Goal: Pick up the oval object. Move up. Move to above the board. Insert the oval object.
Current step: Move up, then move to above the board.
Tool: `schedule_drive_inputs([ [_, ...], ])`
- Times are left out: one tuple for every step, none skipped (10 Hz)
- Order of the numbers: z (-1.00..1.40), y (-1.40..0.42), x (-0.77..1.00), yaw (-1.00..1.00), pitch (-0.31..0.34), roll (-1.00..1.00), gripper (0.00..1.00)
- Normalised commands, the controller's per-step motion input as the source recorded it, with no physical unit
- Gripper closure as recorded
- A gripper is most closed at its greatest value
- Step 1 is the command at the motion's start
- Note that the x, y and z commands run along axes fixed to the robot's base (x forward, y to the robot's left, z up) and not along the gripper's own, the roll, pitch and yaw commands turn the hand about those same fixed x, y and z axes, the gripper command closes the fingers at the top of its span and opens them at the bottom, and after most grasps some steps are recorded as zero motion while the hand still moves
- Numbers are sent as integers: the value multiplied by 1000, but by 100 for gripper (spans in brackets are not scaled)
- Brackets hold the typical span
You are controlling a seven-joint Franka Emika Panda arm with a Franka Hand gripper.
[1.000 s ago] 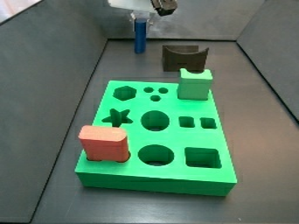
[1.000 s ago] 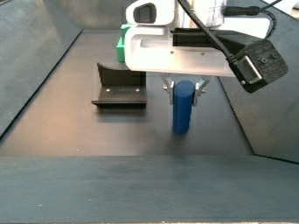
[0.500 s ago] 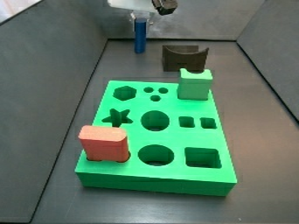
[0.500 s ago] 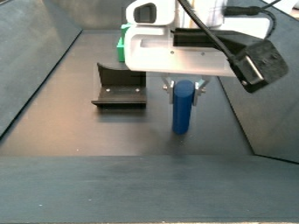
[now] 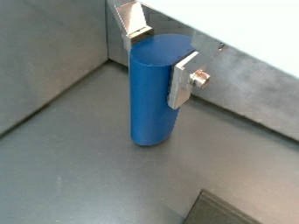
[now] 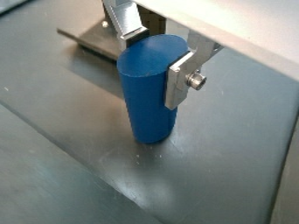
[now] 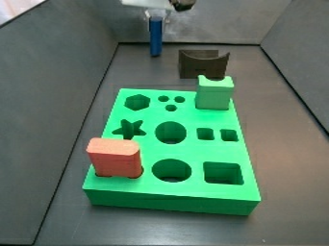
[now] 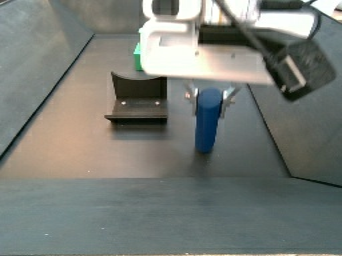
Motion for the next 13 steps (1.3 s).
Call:
schedule_drive_inputs([
  [586, -32, -54, -23, 83, 9, 100],
  [434, -17, -42, -23, 79, 34, 100],
  [273, -12, -32, -20, 75, 53, 100],
  [1000, -10, 367, -321, 7, 84, 100],
  [1000, -11, 377, -290, 27, 75, 100],
  [1000, -7, 353, -219, 77, 37, 100],
  [1000, -5, 333, -156, 93, 14, 100],
  [1000, -6, 316, -109, 97, 6, 100],
  [1000, -5, 292, -68, 98, 6, 100],
  [1000, -5, 275, -51, 99, 5, 100],
  [1000, -4, 263, -43, 100, 5, 100],
  [1000, -2, 226, -30, 100, 6, 100],
  [1000, -2, 208, -27, 99, 8, 100],
])
